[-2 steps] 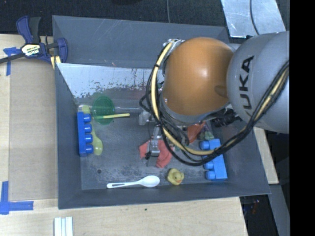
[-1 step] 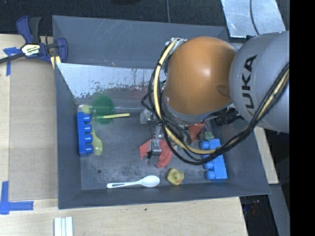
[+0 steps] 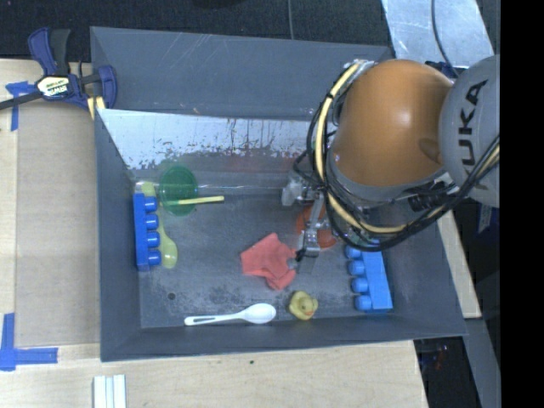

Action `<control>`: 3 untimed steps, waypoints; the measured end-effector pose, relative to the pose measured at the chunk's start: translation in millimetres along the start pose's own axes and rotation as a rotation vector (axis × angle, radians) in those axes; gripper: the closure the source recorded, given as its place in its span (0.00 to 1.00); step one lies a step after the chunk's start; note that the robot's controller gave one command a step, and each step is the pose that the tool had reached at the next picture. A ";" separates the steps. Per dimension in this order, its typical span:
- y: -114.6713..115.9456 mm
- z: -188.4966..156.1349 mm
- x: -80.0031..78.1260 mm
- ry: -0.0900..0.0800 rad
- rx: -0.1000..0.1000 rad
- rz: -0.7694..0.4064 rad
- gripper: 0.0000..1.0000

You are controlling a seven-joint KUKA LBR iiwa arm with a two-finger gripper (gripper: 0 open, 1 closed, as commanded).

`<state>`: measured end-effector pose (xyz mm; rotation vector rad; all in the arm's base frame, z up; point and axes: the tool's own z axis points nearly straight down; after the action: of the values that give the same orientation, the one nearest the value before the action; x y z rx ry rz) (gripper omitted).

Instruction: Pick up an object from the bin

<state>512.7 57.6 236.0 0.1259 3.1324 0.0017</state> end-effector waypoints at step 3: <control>-18.3 150.8 -19.4 -0.006 -0.004 0.029 0.00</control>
Offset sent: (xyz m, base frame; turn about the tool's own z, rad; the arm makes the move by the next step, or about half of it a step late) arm -0.0062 -0.0079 -0.1284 -0.1438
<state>531.6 38.0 85.3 0.1705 3.1239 0.0070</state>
